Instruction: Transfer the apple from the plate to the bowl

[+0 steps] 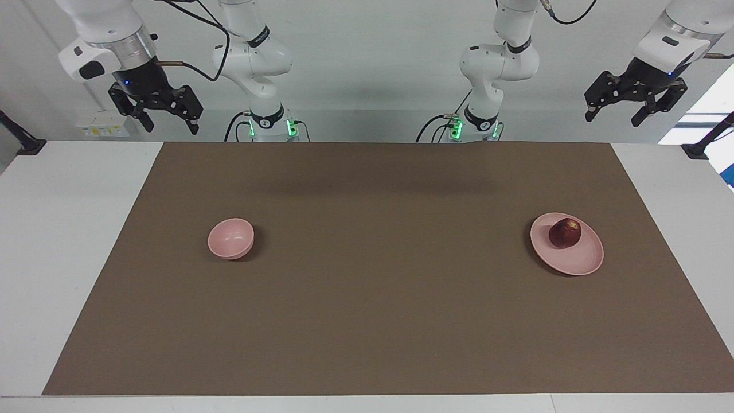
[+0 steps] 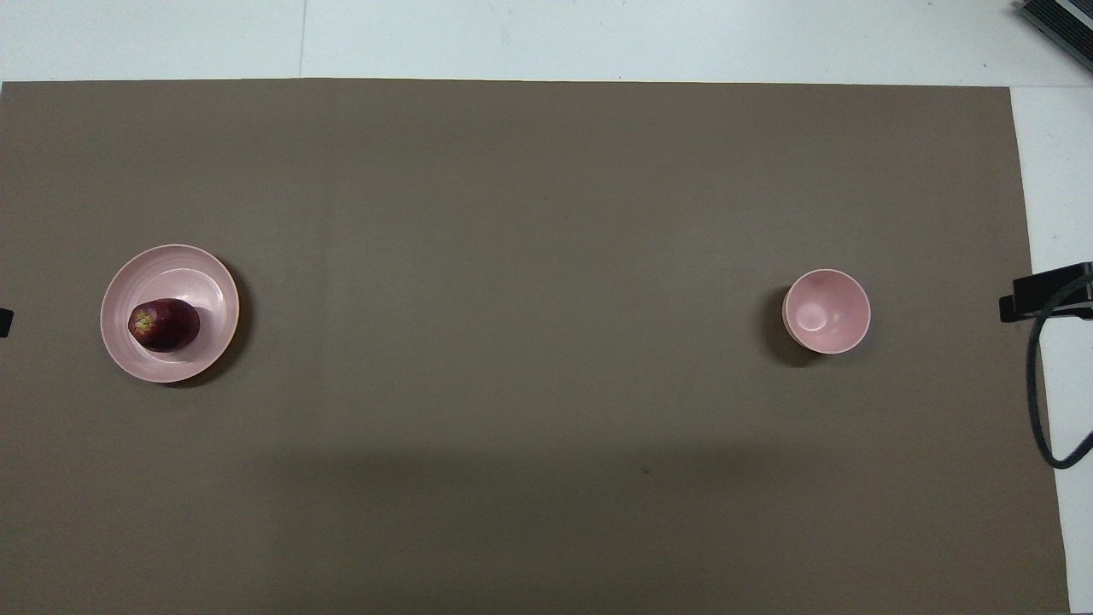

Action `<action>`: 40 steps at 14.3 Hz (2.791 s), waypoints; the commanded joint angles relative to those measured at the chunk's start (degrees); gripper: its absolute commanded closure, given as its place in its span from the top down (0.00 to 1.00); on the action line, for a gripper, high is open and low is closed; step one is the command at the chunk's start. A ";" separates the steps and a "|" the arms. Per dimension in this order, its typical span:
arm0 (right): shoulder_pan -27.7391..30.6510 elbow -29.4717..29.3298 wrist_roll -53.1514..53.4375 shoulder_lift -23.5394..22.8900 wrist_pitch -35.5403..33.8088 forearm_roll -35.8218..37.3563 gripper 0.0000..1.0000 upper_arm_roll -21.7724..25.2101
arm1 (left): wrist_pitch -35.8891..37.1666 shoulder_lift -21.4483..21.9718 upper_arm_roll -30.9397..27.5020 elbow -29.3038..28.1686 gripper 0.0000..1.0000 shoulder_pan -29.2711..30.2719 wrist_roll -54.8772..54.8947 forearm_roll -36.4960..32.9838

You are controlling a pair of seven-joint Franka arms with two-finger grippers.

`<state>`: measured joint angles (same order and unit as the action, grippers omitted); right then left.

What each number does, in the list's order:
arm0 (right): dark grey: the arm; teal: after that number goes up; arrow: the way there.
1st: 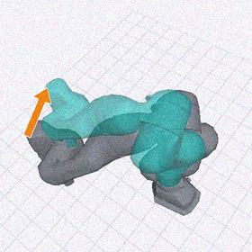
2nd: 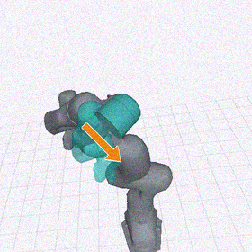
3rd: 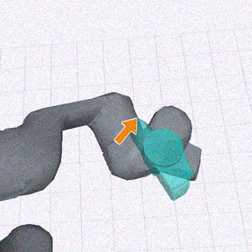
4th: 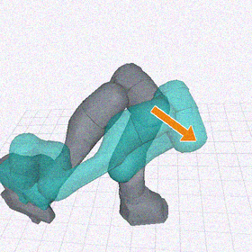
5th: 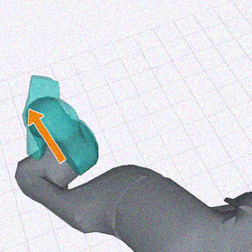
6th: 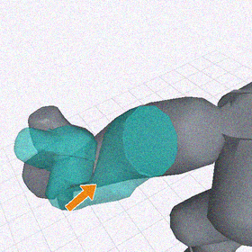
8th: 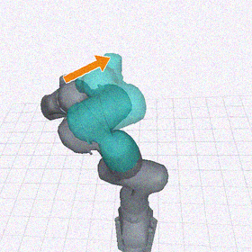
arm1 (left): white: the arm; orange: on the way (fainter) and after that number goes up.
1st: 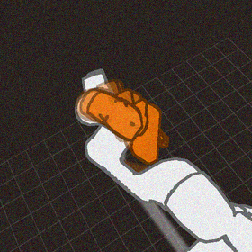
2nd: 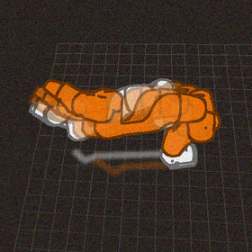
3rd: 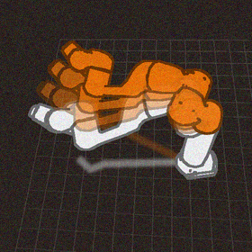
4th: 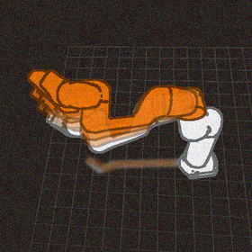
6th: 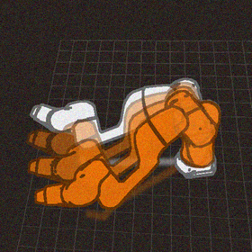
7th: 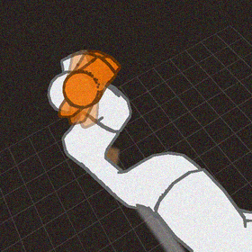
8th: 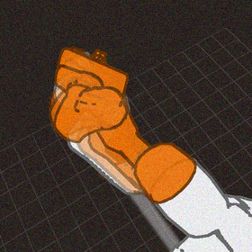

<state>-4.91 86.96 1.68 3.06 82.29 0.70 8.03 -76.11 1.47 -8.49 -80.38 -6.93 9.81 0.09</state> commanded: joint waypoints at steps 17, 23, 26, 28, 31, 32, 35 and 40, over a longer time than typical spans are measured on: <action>0.16 0.58 -0.28 0.63 0.15 0.00 1.00 -0.12 | -5.09 4.24 -0.39 -8.56 1.00 -0.02 -1.11 -0.36; 0.86 0.49 -1.07 0.54 0.85 0.00 1.00 -0.12 | -14.13 5.38 -0.39 -21.29 1.00 0.77 -1.20 -0.36; 0.69 0.58 -0.98 0.63 0.67 0.00 1.00 -0.12 | -23.00 5.38 -0.39 -28.06 1.00 0.86 -1.20 -0.27; 0.69 0.58 -1.06 0.63 0.67 0.00 1.00 -0.12 | -29.06 4.95 -0.39 -31.84 1.00 1.82 -0.85 -0.27; 0.69 0.58 -0.98 0.72 0.67 0.00 1.00 -0.12 | -40.21 4.51 -0.39 -37.99 1.00 2.53 -0.58 -0.18; 0.69 0.58 -1.06 0.72 0.67 0.00 1.00 -0.12 | -44.08 3.81 -0.39 -39.49 1.00 2.79 -0.49 -0.18; 0.69 0.58 -0.98 0.63 0.67 0.00 1.00 -0.12 | -49.73 0.47 -0.39 -40.65 1.00 3.49 -0.23 -0.18; 0.69 0.58 -0.98 0.72 0.67 0.00 1.00 -0.12 | -55.19 -5.42 -0.30 -41.96 1.00 4.99 1.26 -0.01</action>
<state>-4.77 86.96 1.68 3.08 82.30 0.70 8.13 -128.31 -2.71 -9.14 -121.03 -3.49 9.81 0.09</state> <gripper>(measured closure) 0.000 0.000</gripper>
